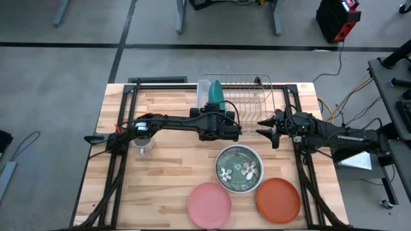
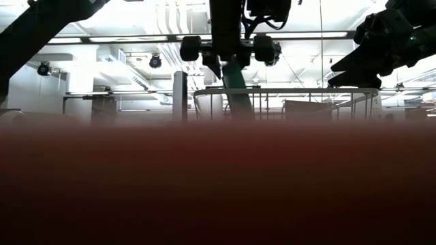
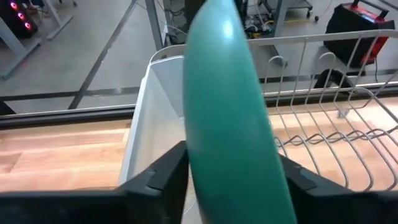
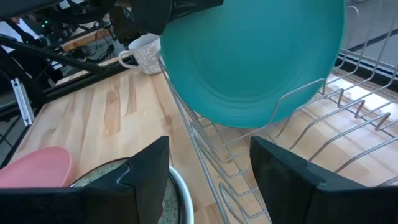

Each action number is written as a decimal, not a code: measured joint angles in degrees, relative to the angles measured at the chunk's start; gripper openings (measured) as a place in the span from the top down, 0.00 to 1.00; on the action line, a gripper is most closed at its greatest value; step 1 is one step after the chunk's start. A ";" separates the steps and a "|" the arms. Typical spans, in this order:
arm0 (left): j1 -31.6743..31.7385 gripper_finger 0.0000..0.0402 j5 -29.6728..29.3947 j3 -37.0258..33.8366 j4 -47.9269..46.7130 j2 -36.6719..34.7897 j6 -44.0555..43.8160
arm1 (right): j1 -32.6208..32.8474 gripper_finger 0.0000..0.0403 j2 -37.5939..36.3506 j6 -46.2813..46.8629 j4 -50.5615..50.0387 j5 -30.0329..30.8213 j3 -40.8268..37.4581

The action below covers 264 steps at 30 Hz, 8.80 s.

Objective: Sort dishes
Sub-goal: Put the green plate in the dish rack, then adjust the dish rack, then remove the light green plate from the top of the white plate

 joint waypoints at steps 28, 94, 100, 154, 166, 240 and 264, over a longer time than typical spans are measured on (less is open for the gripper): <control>0.55 0.38 16.70 5.31 -7.86 -1.48 13.92 | -0.02 0.44 0.02 0.57 0.07 0.04 0.04; -20.04 0.42 28.84 4.31 -3.57 -3.74 66.59 | 7.54 0.51 3.43 11.54 -7.98 -18.17 6.38; -17.58 0.42 18.23 4.33 -1.48 -3.74 73.86 | 7.54 0.51 3.43 9.12 -7.74 -18.12 11.72; 9.27 0.42 61.35 3.39 -4.05 1.14 94.50 | 9.09 0.95 8.28 20.97 -53.56 8.57 20.41; 4.70 0.42 64.74 3.33 -7.95 1.09 89.08 | 8.92 0.95 16.21 22.20 -48.39 16.79 20.68; -7.31 0.18 63.06 5.25 -9.23 -8.06 63.08 | 14.48 0.95 9.47 25.07 -60.88 0.90 29.15; -23.06 0.19 31.36 4.04 5.52 -0.42 67.64 | 37.07 0.95 16.17 33.74 -30.42 0.13 14.73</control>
